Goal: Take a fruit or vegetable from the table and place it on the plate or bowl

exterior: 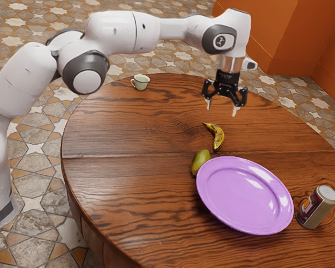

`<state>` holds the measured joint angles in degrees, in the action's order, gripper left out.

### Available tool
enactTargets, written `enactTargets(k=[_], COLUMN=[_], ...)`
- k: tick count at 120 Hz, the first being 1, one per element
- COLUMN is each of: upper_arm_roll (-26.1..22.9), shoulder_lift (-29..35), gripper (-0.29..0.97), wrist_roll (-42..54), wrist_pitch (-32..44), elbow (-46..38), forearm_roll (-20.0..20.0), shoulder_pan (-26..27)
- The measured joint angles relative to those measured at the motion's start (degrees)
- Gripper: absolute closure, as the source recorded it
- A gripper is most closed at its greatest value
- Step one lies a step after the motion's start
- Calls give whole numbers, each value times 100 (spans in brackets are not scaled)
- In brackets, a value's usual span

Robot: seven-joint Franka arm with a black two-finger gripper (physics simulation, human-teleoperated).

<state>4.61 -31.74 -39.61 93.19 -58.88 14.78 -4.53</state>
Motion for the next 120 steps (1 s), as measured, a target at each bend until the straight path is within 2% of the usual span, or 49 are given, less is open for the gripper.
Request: enactTargets(k=[18, 39, 90, 120], upper_arm_roll=[9, 324, 313, 300], shoulder_lift=[-51, -33, -106, -120], gripper=[0, 0, 0, 0], wrist_roll=[-644, -1353, -2537, -2921], wrist_pitch=[50, 1, -2, -33], elbow=[-38, -235, -482, -485], forearm_roll=[33, 47, 321, -290], shoulder_pan=[3, -99, 2, 130])
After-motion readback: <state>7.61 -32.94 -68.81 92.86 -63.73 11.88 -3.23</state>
